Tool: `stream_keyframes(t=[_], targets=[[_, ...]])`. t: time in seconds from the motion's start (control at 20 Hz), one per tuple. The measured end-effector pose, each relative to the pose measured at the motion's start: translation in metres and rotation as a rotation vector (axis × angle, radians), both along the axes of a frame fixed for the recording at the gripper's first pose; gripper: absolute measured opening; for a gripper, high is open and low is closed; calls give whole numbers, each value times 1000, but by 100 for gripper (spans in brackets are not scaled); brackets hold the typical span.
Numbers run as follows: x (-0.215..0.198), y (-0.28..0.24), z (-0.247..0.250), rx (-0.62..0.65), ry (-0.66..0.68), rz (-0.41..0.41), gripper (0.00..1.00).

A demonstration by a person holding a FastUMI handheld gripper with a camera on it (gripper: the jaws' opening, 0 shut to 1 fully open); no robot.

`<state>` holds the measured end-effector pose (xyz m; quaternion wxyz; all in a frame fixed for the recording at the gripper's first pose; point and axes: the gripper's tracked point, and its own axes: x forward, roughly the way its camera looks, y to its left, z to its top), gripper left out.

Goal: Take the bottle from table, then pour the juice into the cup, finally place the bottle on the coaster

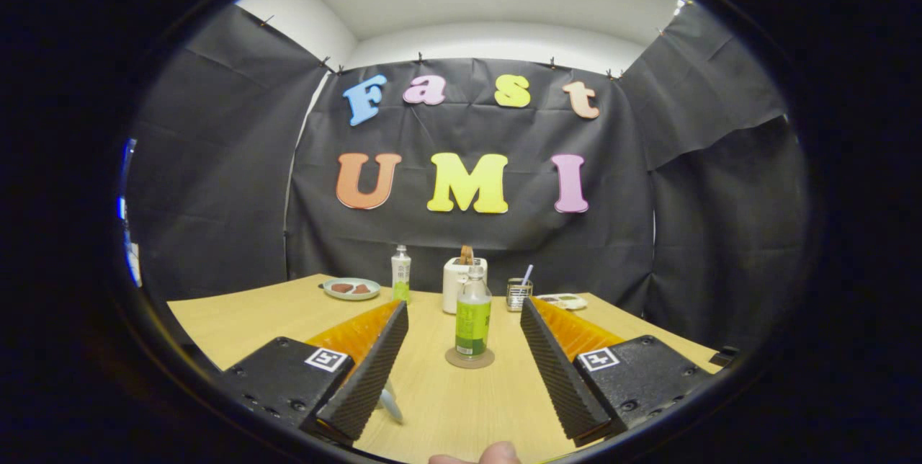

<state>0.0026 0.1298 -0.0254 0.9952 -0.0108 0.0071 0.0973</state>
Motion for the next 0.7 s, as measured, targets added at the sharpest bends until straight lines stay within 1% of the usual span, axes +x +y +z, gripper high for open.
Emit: stream_keyframes(t=[0.7], targets=[[4,1,-5,1,10,2,100]])
